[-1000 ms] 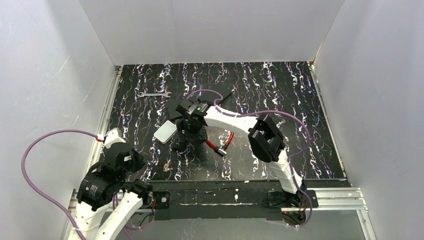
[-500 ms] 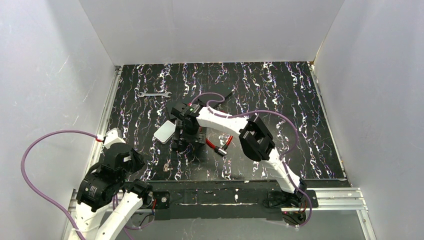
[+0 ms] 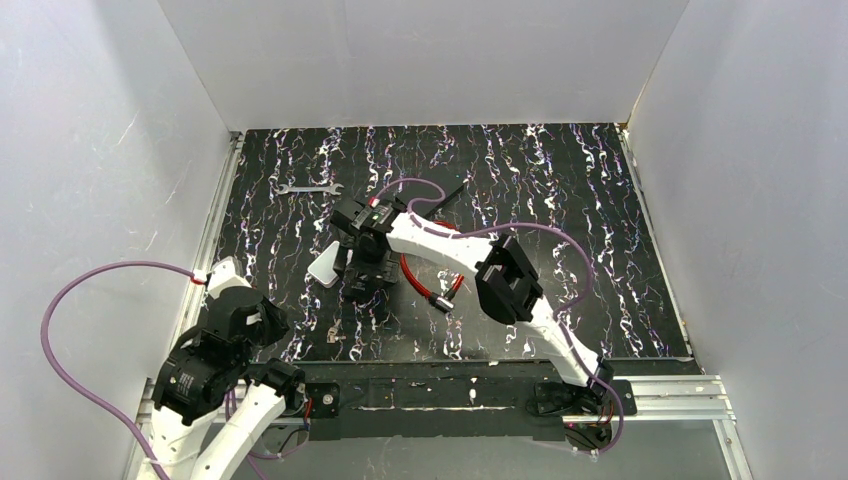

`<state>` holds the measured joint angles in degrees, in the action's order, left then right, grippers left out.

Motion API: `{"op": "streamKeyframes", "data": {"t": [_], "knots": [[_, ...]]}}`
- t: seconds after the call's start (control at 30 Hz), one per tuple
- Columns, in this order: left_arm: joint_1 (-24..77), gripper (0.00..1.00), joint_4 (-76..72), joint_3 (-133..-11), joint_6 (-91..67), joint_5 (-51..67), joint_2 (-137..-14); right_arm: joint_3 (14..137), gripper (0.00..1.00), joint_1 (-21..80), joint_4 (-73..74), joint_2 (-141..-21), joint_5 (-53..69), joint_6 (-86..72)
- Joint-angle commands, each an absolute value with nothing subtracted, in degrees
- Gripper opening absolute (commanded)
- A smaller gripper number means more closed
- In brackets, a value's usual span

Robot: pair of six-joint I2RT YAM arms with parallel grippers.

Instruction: Unlock with the key

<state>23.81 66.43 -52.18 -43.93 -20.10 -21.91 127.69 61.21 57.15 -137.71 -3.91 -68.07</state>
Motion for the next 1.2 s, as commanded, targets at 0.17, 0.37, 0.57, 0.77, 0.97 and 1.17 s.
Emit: {"op": "streamKeyframes", "data": {"t": [0.17,0.37,0.57,0.77,0.97,1.17], "knots": [[23.9,0.00,66.9,-51.7,-44.0,-21.2,-21.0,133.6,0.97,62.3,58.5,-143.0,-6.2,-69.1],[23.9,0.00,66.9,-51.6,-44.1,-21.2,-20.7,135.3,0.87,62.6,59.0,-144.7,-7.7,-67.4],[23.9,0.00,66.9,-51.7,-44.1,-21.4,-20.4,136.1,0.82,62.8,62.6,-147.4,-6.2,-65.0],[23.9,0.00,66.9,-51.7,-44.1,-21.4,-20.4,137.2,0.73,62.8,64.9,-149.7,-4.8,-61.1],[23.9,0.00,66.9,-51.7,-44.3,-21.4,-20.5,137.3,0.48,62.6,63.7,-150.8,-3.1,-58.6],[23.9,0.00,66.9,-51.7,-44.2,-21.4,-20.8,134.6,0.23,61.2,60.3,-147.3,-1.7,-58.4]]}}
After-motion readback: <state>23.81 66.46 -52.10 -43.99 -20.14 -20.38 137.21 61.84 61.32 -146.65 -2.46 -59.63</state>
